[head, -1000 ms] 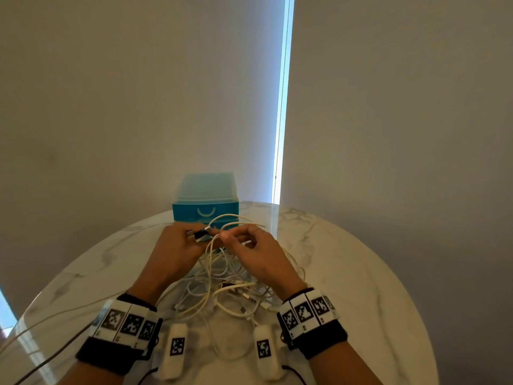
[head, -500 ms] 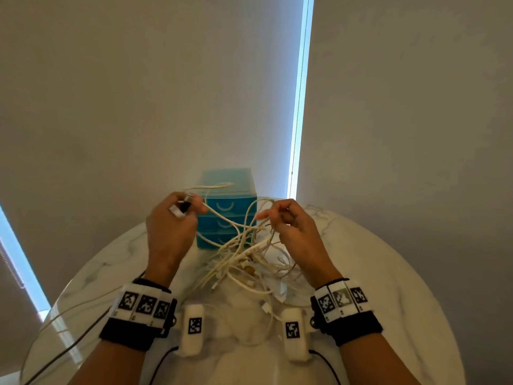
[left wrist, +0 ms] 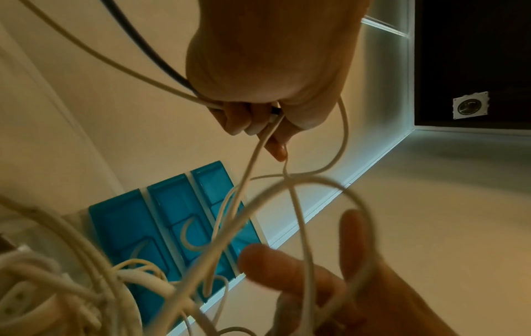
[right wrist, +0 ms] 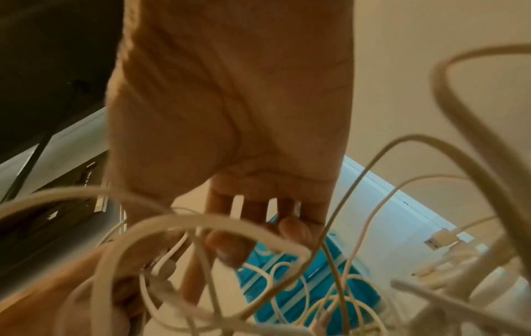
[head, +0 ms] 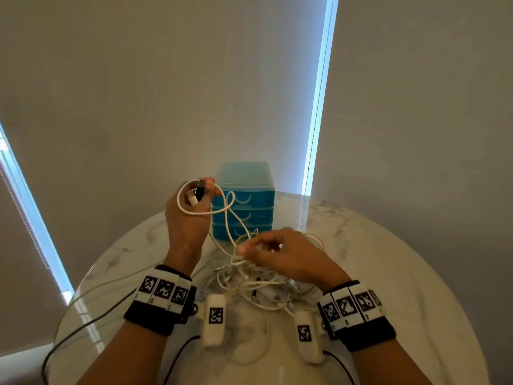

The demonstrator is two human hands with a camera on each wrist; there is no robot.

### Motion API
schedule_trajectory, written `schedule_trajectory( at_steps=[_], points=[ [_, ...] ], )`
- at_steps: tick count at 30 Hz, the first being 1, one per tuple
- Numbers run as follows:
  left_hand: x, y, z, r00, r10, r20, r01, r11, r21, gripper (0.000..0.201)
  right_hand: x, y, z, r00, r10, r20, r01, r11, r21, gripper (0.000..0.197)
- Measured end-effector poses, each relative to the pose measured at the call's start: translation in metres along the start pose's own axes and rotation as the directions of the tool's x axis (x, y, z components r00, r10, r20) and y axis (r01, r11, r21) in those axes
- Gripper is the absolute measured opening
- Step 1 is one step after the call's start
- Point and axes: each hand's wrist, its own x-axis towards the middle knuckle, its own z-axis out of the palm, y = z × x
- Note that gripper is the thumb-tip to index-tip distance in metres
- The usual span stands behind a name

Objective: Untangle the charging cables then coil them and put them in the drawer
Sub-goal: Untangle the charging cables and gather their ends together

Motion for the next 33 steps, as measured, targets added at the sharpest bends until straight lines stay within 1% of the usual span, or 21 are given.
schedule_trajectory(
  at_steps=[2,3,4,5,6,7,8,9,10,11,12,15,18,22,23,24,26,27,29,31,33],
  points=[
    [0.002,-0.002,-0.001,1.0,0.019,-0.014,-0.019,1.0,0.001,0.019,0.0,0.001,0.001,0.987,-0.009,0.162,0.014,0.999,-0.029,0.038],
    [0.002,-0.002,-0.002,0.999,0.029,-0.025,-0.029,1.0,0.003,0.019,0.0,0.003,0.001,0.982,-0.017,0.188,0.021,1.0,-0.023,0.034],
    [0.002,-0.001,-0.002,0.999,0.04,-0.036,-0.04,0.999,0.001,0.02,0.0,0.005,-0.001,0.985,-0.034,0.171,0.037,0.999,-0.014,0.029],
    [0.002,0.0,-0.003,0.998,0.045,-0.04,-0.045,0.999,-0.003,0.019,0.0,0.005,-0.002,0.993,-0.062,0.098,0.062,0.998,-0.005,0.023],
    [0.002,0.002,-0.005,0.999,0.036,-0.029,-0.036,0.999,-0.005,0.018,0.001,0.005,-0.005,0.996,-0.09,-0.025,0.09,0.996,0.025,0.017],
    [0.003,0.003,-0.007,1.0,0.012,-0.001,-0.012,1.0,0.003,0.018,0.002,0.004,-0.008,0.978,-0.097,-0.185,0.116,0.989,0.095,0.013],
    [0.003,0.004,-0.008,0.999,-0.029,0.042,0.028,0.999,0.022,0.019,0.003,0.004,-0.012,0.933,-0.064,-0.355,0.143,0.969,0.2,0.012],
    [0.003,0.006,-0.009,0.992,-0.084,0.093,0.08,0.995,0.052,0.022,0.003,0.003,-0.016,0.871,-0.001,-0.491,0.176,0.934,0.31,0.013],
    [0.002,0.008,-0.01,0.98,-0.135,0.143,0.124,0.989,0.087,0.026,0.003,0.003,-0.02,0.82,0.073,-0.568,0.198,0.895,0.4,0.013],
    [0.001,0.01,-0.01,0.966,-0.171,0.193,0.15,0.981,0.119,0.029,0.002,0.005,-0.023,0.793,0.133,-0.594,0.198,0.867,0.457,0.014],
    [-0.001,0.012,-0.009,0.949,-0.191,0.251,0.157,0.976,0.151,0.032,0.001,0.007,-0.024,0.789,0.172,-0.59,0.178,0.856,0.486,0.013],
    [-0.014,0.023,-0.001,0.868,-0.215,0.447,0.107,0.961,0.255,0.04,-0.001,0.009,-0.022,0.773,0.245,-0.585,0.132,0.84,0.526,0.014],
    [-0.024,0.028,0.009,0.781,-0.233,0.58,0.067,0.954,0.294,0.03,0.001,0.007,-0.018,0.768,0.236,-0.595,0.153,0.835,0.528,0.013],
    [-0.031,0.026,0.015,0.586,-0.27,0.764,0.038,0.951,0.307,0.016,0.0,0.004,-0.02,0.734,0.264,-0.626,0.207,0.791,0.576,0.012],
    [-0.033,0.024,0.017,0.567,-0.271,0.778,0.02,0.949,0.315,0.016,-0.001,0.004,-0.021,0.73,0.287,-0.621,0.212,0.769,0.603,0.013],
    [-0.034,0.022,0.019,0.581,-0.267,0.769,0.006,0.946,0.324,0.02,-0.002,0.005,-0.023,0.737,0.302,-0.604,0.212,0.746,0.632,0.015],
    [-0.034,0.018,0.021,0.644,-0.255,0.721,0.025,0.949,0.314,0.03,-0.002,0.003,-0.025,0.778,0.288,-0.558,0.211,0.716,0.665,0.017],
    [-0.034,0.017,0.022,0.658,-0.237,0.715,0.028,0.956,0.292,0.032,-0.002,0.001,-0.024,0.798,0.27,-0.539,0.211,0.713,0.669,0.018],
    [-0.034,0.014,0.024,0.677,-0.182,0.713,-0.017,0.965,0.262,0.028,0.0,-0.003,-0.02,0.817,0.246,-0.522,0.206,0.72,0.662,0.017],
    [-0.034,0.012,0.024,0.713,-0.13,0.689,-0.073,0.964,0.257,0.02,0.001,-0.003,-0.017,0.824,0.222,-0.522,0.202,0.745,0.636,0.016],
    [-0.034,0.01,0.025,0.754,-0.109,0.648,-0.087,0.961,0.262,0.015,0.003,0.0,-0.016,0.835,0.21,-0.508,0.178,0.771,0.611,0.018]
  ],
)
